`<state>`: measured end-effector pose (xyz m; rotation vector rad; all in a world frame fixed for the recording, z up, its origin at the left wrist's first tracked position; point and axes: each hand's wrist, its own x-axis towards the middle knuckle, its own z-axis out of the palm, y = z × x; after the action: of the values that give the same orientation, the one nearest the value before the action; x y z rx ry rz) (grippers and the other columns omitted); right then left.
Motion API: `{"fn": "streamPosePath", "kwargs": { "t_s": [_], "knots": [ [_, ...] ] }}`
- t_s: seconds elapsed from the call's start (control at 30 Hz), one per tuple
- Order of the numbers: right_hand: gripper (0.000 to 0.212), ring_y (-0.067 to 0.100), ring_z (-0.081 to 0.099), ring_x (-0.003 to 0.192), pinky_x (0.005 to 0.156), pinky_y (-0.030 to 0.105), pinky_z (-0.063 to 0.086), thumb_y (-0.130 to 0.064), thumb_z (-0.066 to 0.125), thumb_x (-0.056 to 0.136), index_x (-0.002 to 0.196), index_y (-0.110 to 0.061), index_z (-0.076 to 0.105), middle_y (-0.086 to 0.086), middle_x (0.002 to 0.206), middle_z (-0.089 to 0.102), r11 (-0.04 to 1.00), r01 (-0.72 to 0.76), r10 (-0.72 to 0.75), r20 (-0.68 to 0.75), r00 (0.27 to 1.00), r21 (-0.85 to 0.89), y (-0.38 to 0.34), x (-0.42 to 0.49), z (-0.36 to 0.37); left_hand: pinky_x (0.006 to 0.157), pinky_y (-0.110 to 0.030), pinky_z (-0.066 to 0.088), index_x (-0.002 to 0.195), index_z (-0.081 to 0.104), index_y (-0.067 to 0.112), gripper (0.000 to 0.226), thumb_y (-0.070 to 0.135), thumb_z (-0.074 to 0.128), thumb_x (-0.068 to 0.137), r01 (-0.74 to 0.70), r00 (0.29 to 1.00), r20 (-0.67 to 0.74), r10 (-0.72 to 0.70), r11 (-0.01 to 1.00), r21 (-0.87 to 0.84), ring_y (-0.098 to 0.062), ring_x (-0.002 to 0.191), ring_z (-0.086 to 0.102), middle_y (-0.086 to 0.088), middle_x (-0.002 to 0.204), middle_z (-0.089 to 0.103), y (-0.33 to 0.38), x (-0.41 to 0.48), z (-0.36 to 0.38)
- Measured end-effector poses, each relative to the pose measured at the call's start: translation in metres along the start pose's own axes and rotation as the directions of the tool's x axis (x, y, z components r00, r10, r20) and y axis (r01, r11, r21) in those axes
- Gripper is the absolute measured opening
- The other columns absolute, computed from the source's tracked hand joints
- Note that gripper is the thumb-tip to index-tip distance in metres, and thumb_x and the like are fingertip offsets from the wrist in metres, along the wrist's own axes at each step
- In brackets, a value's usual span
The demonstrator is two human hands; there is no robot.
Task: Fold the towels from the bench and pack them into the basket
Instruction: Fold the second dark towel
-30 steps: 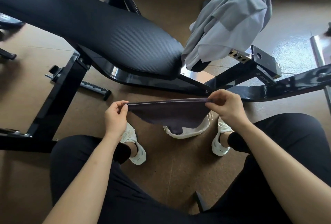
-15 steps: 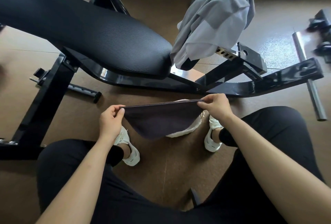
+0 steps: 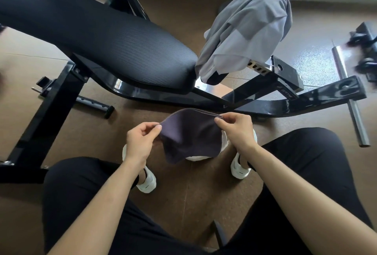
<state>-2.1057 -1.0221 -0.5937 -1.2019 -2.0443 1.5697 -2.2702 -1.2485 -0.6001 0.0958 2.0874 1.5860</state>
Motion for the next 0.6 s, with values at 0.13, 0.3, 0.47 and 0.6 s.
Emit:
{"fn": "streamPosePath", "kwargs": {
  "t_s": [0.13,0.3,0.47,0.6],
  "knots": [
    [0.011,0.012,0.074,0.087,0.084,0.046,0.062,-0.024,0.075,0.090,0.100,-0.024,0.081,-0.009,0.087,0.078,0.996,0.087,-0.087,0.100,0.991,0.004,-0.008,-0.013,0.013,0.093,-0.052,0.060,0.100,0.079,0.029,0.015,0.017,0.075,0.092,-0.071,0.989,0.136,0.065,0.997,0.038,-0.022,0.100,0.074,0.001,0.098,0.079,0.010,-0.020,0.019],
    [0.013,0.010,0.073,0.086,0.083,0.044,0.061,-0.024,0.079,0.086,0.099,-0.024,0.081,-0.009,0.089,0.078,0.988,0.157,-0.155,0.132,0.979,-0.010,-0.010,-0.021,0.025,0.089,-0.045,0.062,0.103,0.079,0.022,0.016,0.013,0.076,0.090,-0.149,0.973,0.190,0.131,0.985,0.083,-0.015,0.096,0.075,0.004,0.095,0.080,0.022,-0.035,0.036],
    [0.016,0.009,0.074,0.090,0.086,0.043,0.062,-0.026,0.079,0.088,0.102,-0.021,0.081,-0.008,0.093,0.079,0.985,0.166,-0.170,0.153,0.973,0.037,-0.011,-0.024,0.035,0.085,-0.042,0.064,0.103,0.080,0.016,0.016,0.012,0.079,0.088,-0.174,0.971,0.181,0.158,0.982,0.078,-0.012,0.094,0.076,0.004,0.095,0.080,0.024,-0.040,0.048],
    [0.015,0.005,0.073,0.092,0.086,0.033,0.061,-0.022,0.075,0.092,0.105,-0.019,0.080,-0.009,0.096,0.078,0.979,0.206,-0.204,0.163,0.965,0.008,-0.016,-0.029,0.039,0.086,-0.040,0.063,0.107,0.080,0.014,0.019,0.011,0.078,0.088,-0.190,0.973,0.153,0.176,0.978,0.082,-0.009,0.093,0.076,0.004,0.098,0.079,0.024,-0.043,0.052]
  ]
}}
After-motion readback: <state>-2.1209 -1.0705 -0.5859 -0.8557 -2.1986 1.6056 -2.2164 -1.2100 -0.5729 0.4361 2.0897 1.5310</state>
